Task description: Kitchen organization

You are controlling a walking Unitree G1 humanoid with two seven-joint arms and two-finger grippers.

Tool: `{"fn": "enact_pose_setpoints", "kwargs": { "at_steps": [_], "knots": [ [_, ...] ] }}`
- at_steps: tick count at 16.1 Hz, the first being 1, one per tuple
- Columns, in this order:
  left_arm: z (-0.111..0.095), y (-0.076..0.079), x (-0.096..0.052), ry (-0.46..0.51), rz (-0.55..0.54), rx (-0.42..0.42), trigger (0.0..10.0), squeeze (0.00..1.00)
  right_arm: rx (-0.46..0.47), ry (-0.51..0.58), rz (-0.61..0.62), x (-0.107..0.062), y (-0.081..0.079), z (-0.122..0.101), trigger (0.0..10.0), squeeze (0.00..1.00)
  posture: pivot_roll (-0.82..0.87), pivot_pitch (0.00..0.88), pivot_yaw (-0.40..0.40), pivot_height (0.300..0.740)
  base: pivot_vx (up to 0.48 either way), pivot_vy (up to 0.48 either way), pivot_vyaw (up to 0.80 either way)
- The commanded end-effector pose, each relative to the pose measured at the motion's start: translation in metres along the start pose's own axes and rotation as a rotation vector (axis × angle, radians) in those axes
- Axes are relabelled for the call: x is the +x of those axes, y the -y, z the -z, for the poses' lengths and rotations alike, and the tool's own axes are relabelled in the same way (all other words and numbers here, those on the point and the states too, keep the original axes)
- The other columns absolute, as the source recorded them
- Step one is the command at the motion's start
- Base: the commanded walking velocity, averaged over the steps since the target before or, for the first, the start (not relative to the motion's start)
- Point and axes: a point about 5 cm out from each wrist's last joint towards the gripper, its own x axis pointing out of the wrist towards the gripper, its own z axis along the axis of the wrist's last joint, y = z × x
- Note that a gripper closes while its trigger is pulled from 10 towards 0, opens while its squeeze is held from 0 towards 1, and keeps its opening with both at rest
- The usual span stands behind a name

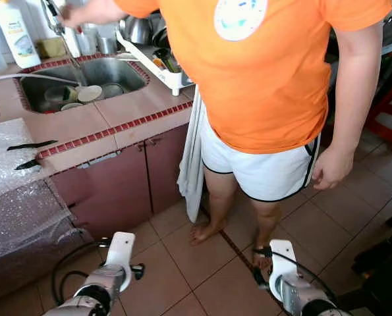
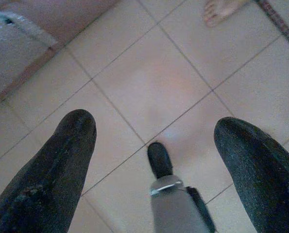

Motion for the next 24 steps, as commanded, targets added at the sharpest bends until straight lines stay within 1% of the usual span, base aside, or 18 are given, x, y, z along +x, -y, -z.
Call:
{"fn": "enact_pose_setpoints", "kwargs": {
  "at_steps": [1,2,4,5,6,11,12,13,15,16,19,20,21,23,24],
  "knots": [
    [-0.003,0.004,0.000,0.005,0.015,0.004,10.0,0.00,0.015,0.010,0.007,0.000,0.002,-0.005,10.0,0.00,-0.09,0.000,-0.044,0.740,0.000,0.000,0.00],
    [-0.003,0.004,0.000,0.005,0.009,-0.003,10.0,0.00,0.023,0.009,0.009,0.000,0.003,-0.005,10.0,0.00,-0.08,0.000,-0.042,0.740,0.000,0.000,0.00],
    [-0.007,0.001,0.000,0.018,0.009,0.001,10.0,0.00,0.069,0.014,0.012,0.000,0.005,-0.005,10.0,0.00,-0.08,0.000,-0.035,0.740,0.000,0.000,0.00],
    [-0.006,-0.002,0.000,0.013,0.007,0.028,10.0,0.00,0.087,0.016,0.006,0.000,0.006,-0.004,10.0,0.00,-0.08,0.000,-0.029,0.740,0.000,0.000,0.00],
    [-0.005,-0.006,-0.001,0.015,0.008,0.031,10.0,0.00,0.107,0.026,0.000,-0.001,0.007,-0.005,10.0,0.00,-0.08,0.000,-0.018,0.740,0.000,0.000,0.00],
    [-0.012,-0.016,-0.003,0.062,0.042,-0.011,10.0,0.00,0.068,0.091,-0.073,-0.001,0.007,-0.017,10.0,0.00,-0.08,0.000,-0.012,0.740,0.000,0.000,0.00],
    [-0.013,-0.019,-0.003,0.084,0.048,-0.010,10.0,0.00,0.036,0.127,-0.093,-0.002,0.007,-0.023,10.0,0.00,-0.09,0.000,-0.012,0.740,0.000,0.000,0.00],
    [-0.013,-0.022,-0.004,0.105,0.049,-0.014,10.0,0.00,0.046,0.147,-0.109,-0.002,0.008,-0.026,10.0,0.00,-0.09,0.000,-0.012,0.740,0.000,0.000,0.00],
    [-0.013,-0.030,-0.006,0.179,0.048,-0.029,10.0,0.00,0.033,0.192,-0.149,-0.005,0.013,-0.029,10.0,0.00,-0.09,0.000,-0.012,0.740,0.000,0.000,0.00],
    [-0.012,-0.034,-0.008,0.219,0.049,-0.012,10.0,0.00,0.019,0.217,-0.176,-0.006,0.017,-0.029,10.0,0.00,-0.08,0.000,-0.014,0.740,0.000,0.000,0.00],
    [-0.007,-0.040,-0.015,0.311,0.050,-0.014,10.0,0.00,0.004,0.268,-0.199,-0.012,0.026,-0.026,10.0,0.00,-0.07,0.000,-0.016,0.740,0.000,0.000,0.00],
    [-0.004,-0.043,-0.023,0.386,0.047,-0.019,10.0,0.00,0.000,0.315,-0.204,-0.017,0.033,-0.027,10.0,0.00,-0.07,0.000,-0.017,0.740,0.000,0.000,0.00],
    [0.000,-0.047,-0.030,0.455,0.019,-0.007,10.0,0.00,0.005,0.356,-0.207,-0.023,0.039,-0.029,10.0,0.00,-0.07,0.000,-0.019,0.740,0.000,0.000,0.00],
    [0.002,-0.051,-0.048,0.560,0.010,-0.063,10.0,0.00,0.002,0.432,-0.219,-0.041,0.047,-0.034,10.0,0.00,-0.06,0.000,-0.018,0.740,0.000,0.000,0.00],
    [-0.002,-0.053,-0.058,0.619,-0.002,-0.065,10.0,0.00,-0.005,0.468,-0.227,-0.051,0.050,-0.037,10.0,0.00,-0.06,0.000,-0.005,0.740,0.000,0.000,0.00]
  ]
}}
